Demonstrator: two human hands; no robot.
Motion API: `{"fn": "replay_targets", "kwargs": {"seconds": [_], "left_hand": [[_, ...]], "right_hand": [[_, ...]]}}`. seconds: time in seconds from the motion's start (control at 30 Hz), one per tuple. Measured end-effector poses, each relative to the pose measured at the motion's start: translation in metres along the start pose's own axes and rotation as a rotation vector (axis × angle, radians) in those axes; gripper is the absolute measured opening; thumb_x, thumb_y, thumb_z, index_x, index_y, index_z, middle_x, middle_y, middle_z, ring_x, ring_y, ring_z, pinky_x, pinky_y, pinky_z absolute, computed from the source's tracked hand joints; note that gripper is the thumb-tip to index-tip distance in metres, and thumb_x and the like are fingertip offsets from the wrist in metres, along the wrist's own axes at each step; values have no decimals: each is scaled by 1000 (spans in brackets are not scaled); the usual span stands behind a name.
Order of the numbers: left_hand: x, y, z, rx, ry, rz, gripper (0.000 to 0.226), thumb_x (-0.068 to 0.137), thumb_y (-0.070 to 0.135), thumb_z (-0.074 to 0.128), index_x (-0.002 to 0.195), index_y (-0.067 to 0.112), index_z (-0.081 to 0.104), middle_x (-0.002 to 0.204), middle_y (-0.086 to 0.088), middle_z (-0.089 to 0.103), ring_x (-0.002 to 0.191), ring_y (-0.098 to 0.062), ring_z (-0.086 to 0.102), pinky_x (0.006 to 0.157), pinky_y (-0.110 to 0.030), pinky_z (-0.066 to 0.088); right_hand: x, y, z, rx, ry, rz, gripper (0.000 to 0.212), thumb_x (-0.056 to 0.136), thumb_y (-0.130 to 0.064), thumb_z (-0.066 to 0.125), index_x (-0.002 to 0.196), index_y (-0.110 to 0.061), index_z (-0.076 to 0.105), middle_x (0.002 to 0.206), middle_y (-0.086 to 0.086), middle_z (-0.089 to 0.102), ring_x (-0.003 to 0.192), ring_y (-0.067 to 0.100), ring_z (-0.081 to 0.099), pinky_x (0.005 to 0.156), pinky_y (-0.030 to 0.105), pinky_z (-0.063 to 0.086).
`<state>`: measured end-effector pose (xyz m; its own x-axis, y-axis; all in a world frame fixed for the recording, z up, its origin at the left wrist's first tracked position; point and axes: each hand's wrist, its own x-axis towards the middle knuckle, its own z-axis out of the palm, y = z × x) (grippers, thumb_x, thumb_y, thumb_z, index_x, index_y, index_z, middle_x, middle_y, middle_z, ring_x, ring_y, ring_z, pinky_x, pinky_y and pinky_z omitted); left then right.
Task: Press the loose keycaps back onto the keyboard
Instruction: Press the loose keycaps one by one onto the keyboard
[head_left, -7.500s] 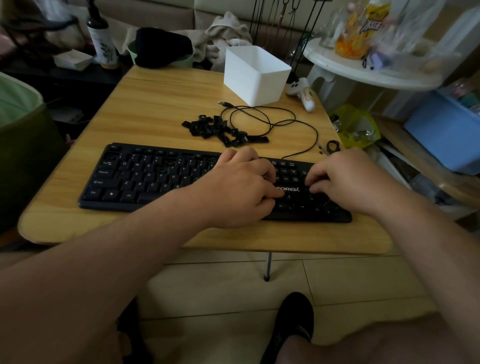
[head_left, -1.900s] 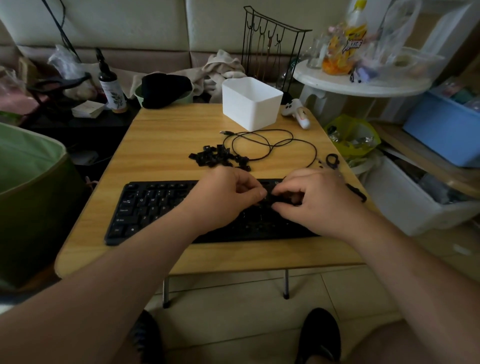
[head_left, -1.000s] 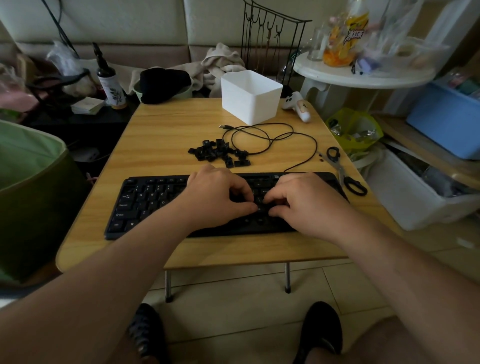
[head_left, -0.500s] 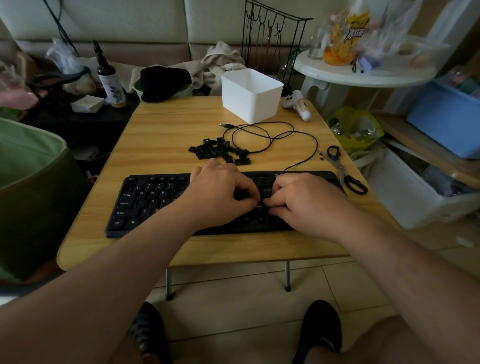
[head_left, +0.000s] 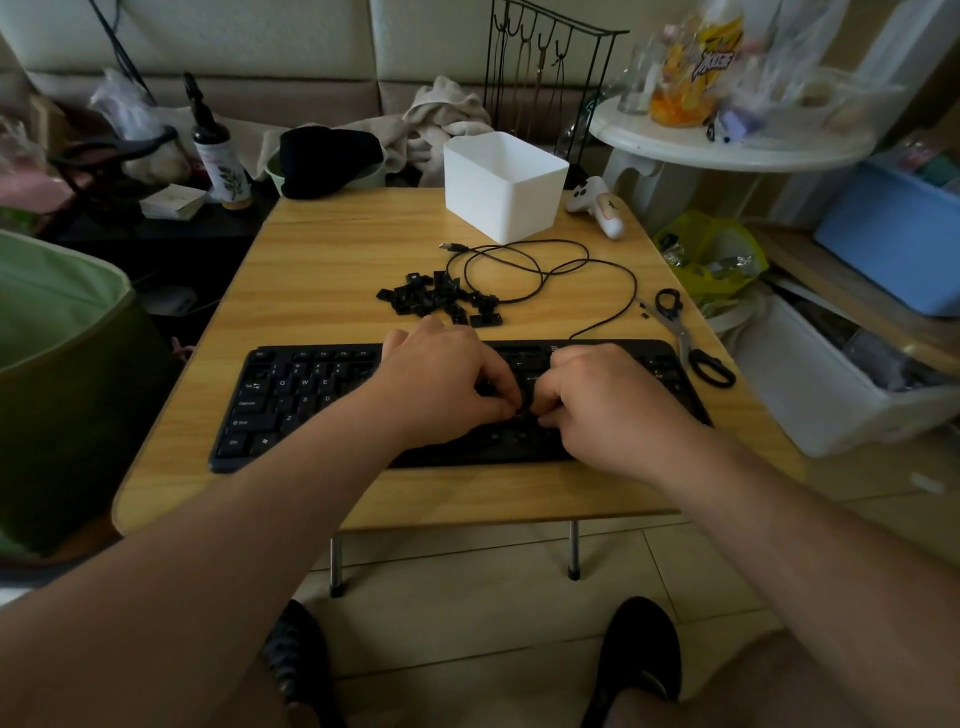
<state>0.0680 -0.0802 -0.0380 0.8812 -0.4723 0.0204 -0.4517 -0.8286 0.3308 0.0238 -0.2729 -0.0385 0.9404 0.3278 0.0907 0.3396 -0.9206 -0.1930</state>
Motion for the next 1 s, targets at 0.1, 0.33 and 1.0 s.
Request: {"fn": "replay_targets", "kwargs": {"seconds": [0.1,0.33,1.0], "left_hand": [[0,-2,1,-16,-1,-2,10,89,58,70,98,56,72,87,21,49,114,-20,40,99,-44,33],[0,-6,8,-114,80,4,3,89,56,67,89,55,70,86,19,55,109,-18,44,101,-44,36],[83,-29,5,199,165,-159,32,93,55,64,123,45,71,124,-3,59,122,-28,52,105,-50,40]], "right_hand": [[1,2,-1,30,-13,17,15,94,-18,73,101,-29,80,92,-12,54,91,12,53,77,31,53],[2,8,-8,197,-3,110,8,92,-28,75,95,-34,79,87,-20,63,82,-1,59,72,18,45],[63,21,3,386,183,270,4,92,-36,74,90,-32,75,77,-11,64,74,6,59,58,24,41]]}}
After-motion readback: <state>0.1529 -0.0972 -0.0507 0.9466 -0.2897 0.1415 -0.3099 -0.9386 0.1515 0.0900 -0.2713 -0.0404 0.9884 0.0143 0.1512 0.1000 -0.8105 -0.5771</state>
